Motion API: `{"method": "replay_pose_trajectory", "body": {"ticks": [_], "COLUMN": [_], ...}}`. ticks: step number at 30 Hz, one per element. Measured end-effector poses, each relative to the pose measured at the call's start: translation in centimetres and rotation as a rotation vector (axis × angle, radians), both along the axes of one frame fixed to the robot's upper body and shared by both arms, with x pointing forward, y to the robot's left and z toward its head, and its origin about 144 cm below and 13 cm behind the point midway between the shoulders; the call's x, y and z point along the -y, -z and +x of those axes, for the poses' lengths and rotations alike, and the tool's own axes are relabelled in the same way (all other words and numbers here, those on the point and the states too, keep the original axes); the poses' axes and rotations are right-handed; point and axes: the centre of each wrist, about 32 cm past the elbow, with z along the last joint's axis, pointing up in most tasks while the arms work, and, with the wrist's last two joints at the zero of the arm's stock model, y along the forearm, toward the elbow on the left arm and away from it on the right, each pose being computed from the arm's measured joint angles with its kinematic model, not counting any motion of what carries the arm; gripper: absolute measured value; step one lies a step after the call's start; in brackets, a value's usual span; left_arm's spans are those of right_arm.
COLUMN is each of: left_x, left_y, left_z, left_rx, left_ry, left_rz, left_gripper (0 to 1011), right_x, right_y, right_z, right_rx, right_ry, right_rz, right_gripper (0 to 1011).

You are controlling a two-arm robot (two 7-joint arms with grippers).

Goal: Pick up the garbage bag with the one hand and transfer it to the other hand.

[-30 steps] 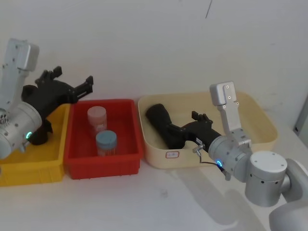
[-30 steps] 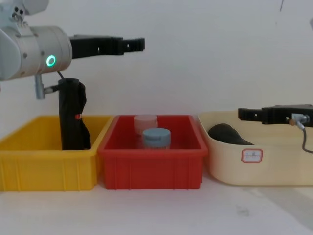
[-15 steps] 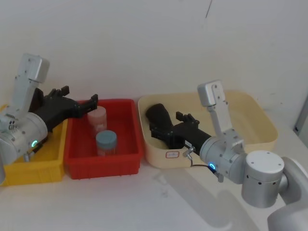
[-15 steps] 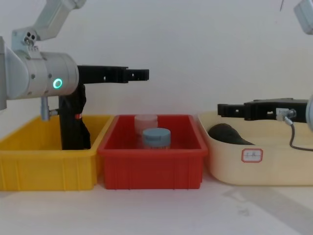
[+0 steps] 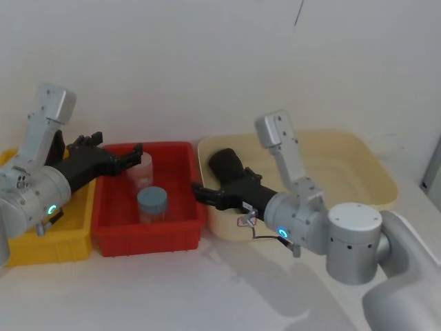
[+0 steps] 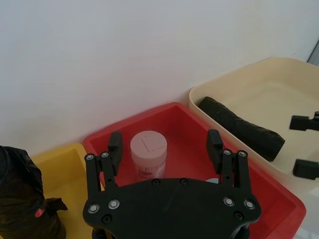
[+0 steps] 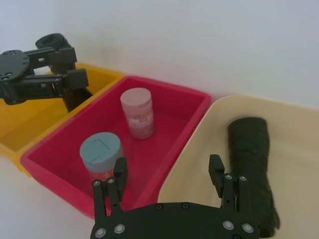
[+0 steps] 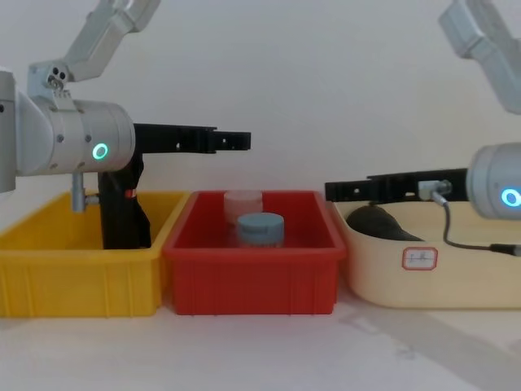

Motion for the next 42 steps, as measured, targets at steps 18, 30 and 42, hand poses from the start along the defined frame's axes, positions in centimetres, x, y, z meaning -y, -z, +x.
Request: {"method": "replay_pose_trajectory", "body": {"ticks": [18,30,42], "left_x": [0.0,0.0,0.0], "left_y": [0.2,0.3,0.3], "left_z": [0.2,0.2,0.2], "left_rx": [-0.015,-0.018,-0.019], "left_ry": [0.003,0.004,0.004], "left_rz": [0.005,0.006,0.006], "left_gripper": [1001,1001,1001], "right_x": [-2.9,-4.0,-5.0], "right_y": [-0.7,-1.4,-1.3], "right_z": [1.1,0.5,1.0], "right_rx": [-0.054,0.042,0.056], "right_ry": [-0.076,-0.11,-0.123], "right_rz": [-0.056,-0.093,-0.111], "right_gripper": [1001,1001,1001]}}
